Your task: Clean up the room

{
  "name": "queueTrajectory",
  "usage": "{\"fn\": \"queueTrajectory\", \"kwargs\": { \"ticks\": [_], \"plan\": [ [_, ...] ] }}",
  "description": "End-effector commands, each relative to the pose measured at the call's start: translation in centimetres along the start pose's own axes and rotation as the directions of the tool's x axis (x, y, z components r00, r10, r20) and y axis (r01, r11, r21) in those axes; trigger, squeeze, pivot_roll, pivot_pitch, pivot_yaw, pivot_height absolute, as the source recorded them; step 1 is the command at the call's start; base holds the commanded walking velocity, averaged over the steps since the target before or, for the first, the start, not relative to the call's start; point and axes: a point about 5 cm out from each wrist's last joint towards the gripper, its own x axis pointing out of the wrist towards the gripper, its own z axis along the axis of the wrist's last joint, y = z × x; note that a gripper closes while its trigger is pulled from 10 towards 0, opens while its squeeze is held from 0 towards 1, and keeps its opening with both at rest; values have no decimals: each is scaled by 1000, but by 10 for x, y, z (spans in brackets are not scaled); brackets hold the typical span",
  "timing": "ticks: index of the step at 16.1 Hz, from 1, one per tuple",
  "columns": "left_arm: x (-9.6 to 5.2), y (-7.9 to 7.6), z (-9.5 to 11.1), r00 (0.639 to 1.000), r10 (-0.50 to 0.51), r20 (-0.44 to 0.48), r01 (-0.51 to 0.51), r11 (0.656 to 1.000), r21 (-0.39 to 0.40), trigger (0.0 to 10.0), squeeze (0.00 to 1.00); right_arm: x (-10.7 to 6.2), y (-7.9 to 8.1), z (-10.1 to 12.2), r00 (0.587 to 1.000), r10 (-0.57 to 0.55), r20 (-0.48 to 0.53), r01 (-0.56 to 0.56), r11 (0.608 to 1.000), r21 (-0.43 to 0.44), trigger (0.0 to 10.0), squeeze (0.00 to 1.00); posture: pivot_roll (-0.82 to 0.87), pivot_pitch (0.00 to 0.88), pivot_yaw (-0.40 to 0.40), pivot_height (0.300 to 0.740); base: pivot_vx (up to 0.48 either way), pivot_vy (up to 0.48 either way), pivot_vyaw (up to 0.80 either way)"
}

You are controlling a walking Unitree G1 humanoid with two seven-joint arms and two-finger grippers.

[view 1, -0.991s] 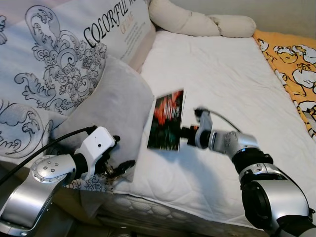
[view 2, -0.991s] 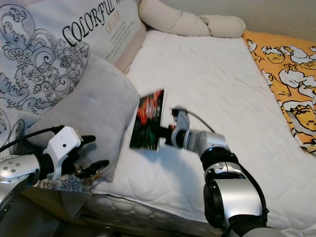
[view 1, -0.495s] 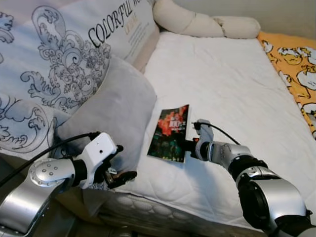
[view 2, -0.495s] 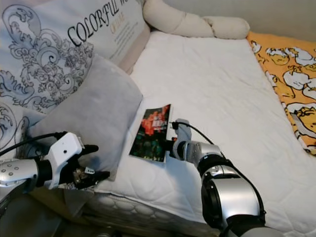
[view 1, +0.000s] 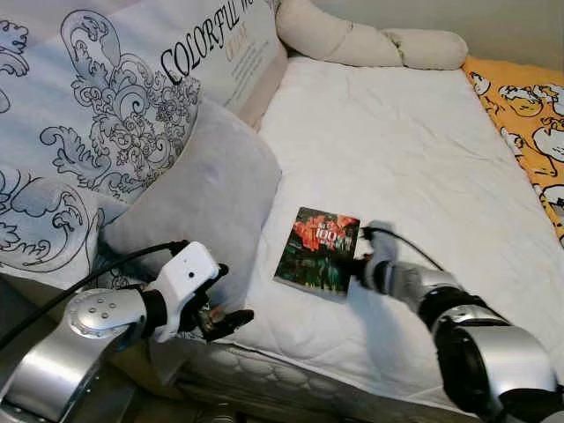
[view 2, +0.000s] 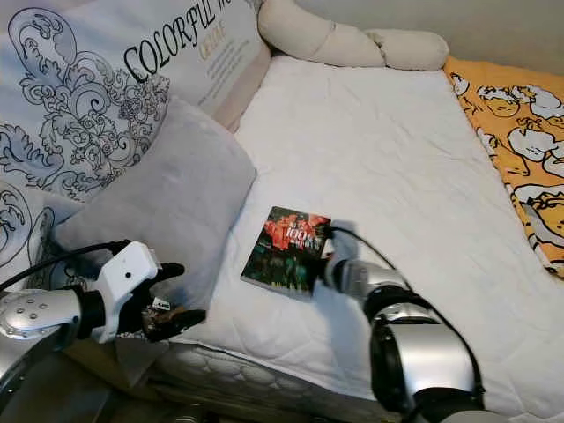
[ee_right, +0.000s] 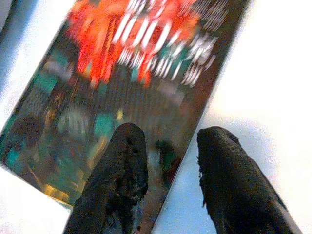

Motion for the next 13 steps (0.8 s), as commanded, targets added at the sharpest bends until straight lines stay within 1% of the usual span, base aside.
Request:
{"fn": "queueTrajectory", "kwargs": {
  "ticks": [1,2,3,5,6,7,8,9,10,11,12,13],
  "plan": [
    [3,-2,1,1000,4,0,-4,1000,6,10000,0,-3,-9,5,999,-28,42,29,999,-16,10000,1000,80,0,3,740,0,0,0],
    [7,-3,1,1000,11,9,-11,1000,1,10000,0,-5,-11,6,998,6,56,-5,1000,-15,10000,1000,63,0,6,740,0,0,0],
    [10,-3,1,1000,20,21,-19,1000,-3,10000,0,-6,-13,6,998,30,60,-27,999,-39,10000,1000,55,0,7,740,0,0,0],
    [14,-1,2,998,51,42,-50,999,-15,10000,0,-8,-17,8,995,53,84,-51,998,-30,10000,1000,37,0,7,740,0,0,0],
    [17,1,4,993,94,72,-92,995,-32,10000,0,-10,-18,12,990,73,121,-68,997,-45,10000,1000,20,0,9,740,0,0,0],
    [23,10,6,967,225,115,-218,973,-75,10000,0,-12,-20,18,978,84,189,-72,995,-69,10000,1000,4,0,10,740,0,0,0],
    [27,18,9,926,350,142,-333,934,-128,10000,0,-15,-23,23,965,51,256,-32,996,-80,10000,1000,-15,0,11,740,0,0,0],
    [30,23,10,899,410,155,-390,909,-147,10000,0,-18,-26,25,951,24,307,-6,998,-58,10000,1000,-24,0,10,740,0,0,0],
    [30,24,11,890,426,159,-406,902,-148,10000,0,-20,-27,25,946,17,324,-3,999,-43,10000,1000,-24,0,10,740,0,0,0],
    [30,27,13,860,480,173,-455,875,-166,10000,0,-29,-34,23,907,-52,417,56,998,2,10000,1000,-55,0,21,740,0,0,0],
    [29,31,16,832,522,187,-488,850,-199,10000,0,-38,-32,19,877,-76,474,73,997,26,10000,1000,-73,0,30,740,0,0,0],
    [29,31,17,825,532,193,-495,843,-209,10000,0,-40,-29,18,869,-74,489,71,997,23,10000,1000,-81,0,33,740,0,0,0]
  ]
}}
